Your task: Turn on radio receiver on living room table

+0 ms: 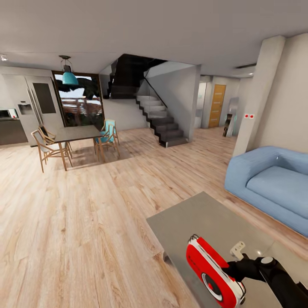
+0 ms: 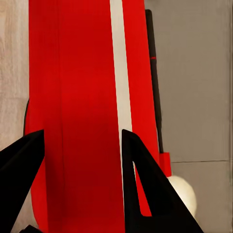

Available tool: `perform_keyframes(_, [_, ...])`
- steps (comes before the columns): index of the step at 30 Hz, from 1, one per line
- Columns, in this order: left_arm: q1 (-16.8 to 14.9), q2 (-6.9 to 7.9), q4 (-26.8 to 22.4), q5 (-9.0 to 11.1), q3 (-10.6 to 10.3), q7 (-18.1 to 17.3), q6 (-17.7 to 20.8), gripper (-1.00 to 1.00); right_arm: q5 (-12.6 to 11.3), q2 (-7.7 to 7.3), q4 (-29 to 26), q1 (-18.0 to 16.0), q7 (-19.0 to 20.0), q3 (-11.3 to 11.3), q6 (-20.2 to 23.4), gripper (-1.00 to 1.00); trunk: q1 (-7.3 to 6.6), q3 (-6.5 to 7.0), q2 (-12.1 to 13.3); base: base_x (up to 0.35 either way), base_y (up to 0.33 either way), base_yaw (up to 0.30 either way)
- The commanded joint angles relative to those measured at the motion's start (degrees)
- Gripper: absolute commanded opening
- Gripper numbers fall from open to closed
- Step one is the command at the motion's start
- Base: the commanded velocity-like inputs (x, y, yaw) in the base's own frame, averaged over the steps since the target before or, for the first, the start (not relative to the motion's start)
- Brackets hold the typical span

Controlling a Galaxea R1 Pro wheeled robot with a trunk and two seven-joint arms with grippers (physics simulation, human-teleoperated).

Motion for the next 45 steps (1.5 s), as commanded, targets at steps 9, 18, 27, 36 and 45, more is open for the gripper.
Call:
perform_keyframes(9, [0.0, 0.0, 0.0, 0.0, 0.0, 0.0, 0.0, 1.0, -3.9, 0.38, -2.7, 0.0, 0.1, 0.1, 0.1, -1.0, -1.98, 1.62, 3.6, 0.0, 0.0, 0.0])
perform_keyframes(18, [0.0, 0.0, 0.0, 0.0, 0.0, 0.0, -0.1, 1.0, -5.3, 0.38, -2.8, 0.0, 0.1, 0.1, 0.3, -1.0, -3.3, 2.7, 6.0, 0.0, 0.0, 0.0])
perform_keyframes(27, [0.0, 0.17, -0.3, 0.0, 0.1, 0.2, -0.2, 1.0, -5.4, 0.38, -3.2, 0.0, 0.3, 0.2, 0.3, -1.0, -3.3, 2.7, 6.0, 0.0, 0.0, 0.0])
perform_keyframes(36, [0.0, 0.98, -10.7, 0.2, -0.2, -0.1, 0.4, -1.0, -8.8, 0.39, -6.4, -0.3, 14.1, 0.1, 0.4, -1.0, -3.3, 2.7, 6.0, 0.0, 0.0, 0.0])
perform_keyframes(45, [0.0, 0.45, -20.8, 2.2, -0.2, -0.1, 0.4, -1.0, -14.7, 0.4, -6.7, -0.5, 17.4, 0.0, 0.4, -1.0, -3.3, 2.7, 6.0, 0.0, 0.0, 0.0])
